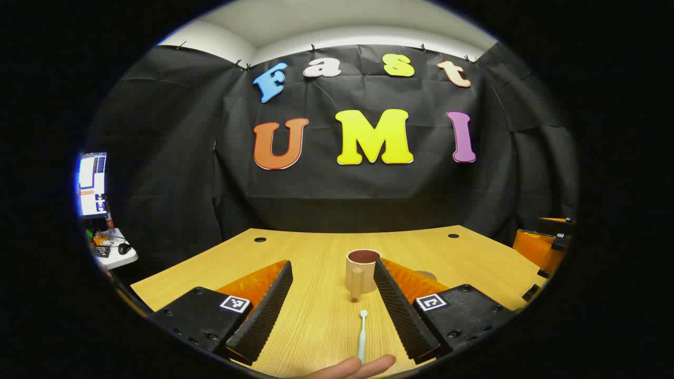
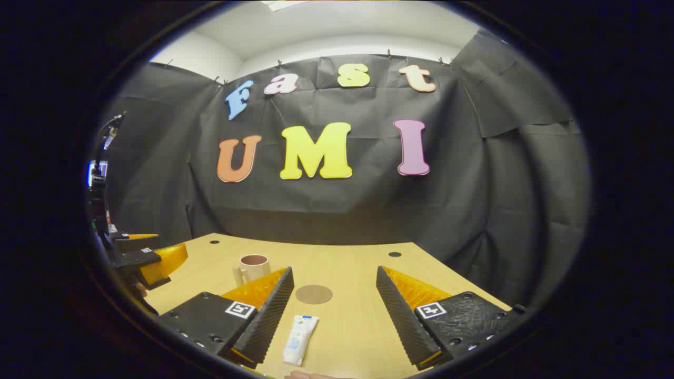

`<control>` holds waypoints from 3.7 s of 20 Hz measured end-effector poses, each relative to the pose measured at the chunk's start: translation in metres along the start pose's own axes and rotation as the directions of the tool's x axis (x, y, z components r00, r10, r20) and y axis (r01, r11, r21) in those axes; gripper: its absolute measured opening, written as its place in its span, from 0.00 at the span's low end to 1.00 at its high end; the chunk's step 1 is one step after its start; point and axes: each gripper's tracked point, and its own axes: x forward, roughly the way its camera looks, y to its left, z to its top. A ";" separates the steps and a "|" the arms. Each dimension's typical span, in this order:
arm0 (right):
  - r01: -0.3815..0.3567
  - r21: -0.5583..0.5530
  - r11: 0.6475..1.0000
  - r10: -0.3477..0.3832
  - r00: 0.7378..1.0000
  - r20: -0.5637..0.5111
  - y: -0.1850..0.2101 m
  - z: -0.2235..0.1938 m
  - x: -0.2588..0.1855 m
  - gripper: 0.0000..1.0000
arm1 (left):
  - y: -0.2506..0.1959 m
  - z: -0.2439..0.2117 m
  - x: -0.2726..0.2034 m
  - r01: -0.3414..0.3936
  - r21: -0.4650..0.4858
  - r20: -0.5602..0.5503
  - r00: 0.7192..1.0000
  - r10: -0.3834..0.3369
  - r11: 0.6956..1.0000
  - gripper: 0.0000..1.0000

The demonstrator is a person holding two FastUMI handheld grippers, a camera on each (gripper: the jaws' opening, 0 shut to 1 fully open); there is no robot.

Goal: Put the toothbrush and toothpaste on the desktop into the cup, then pick up the cup and place it on the coaster on the desktop.

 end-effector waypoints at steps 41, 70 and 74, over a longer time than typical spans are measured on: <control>-0.037 -0.027 0.999 0.031 0.979 -0.202 0.020 -0.079 0.020 0.95 | -0.039 -0.136 0.015 0.099 -0.010 -0.398 0.912 -0.095 0.995 0.99; -0.054 -0.031 0.998 0.033 0.877 -0.478 0.061 -0.160 0.044 0.95 | -0.027 -0.165 0.008 0.110 -0.050 -0.487 0.865 -0.121 0.993 0.07; -0.053 -0.018 0.998 0.035 0.842 -0.538 0.065 -0.181 0.042 0.95 | -0.023 -0.146 0.007 0.109 -0.042 -0.426 0.897 -0.116 0.993 0.07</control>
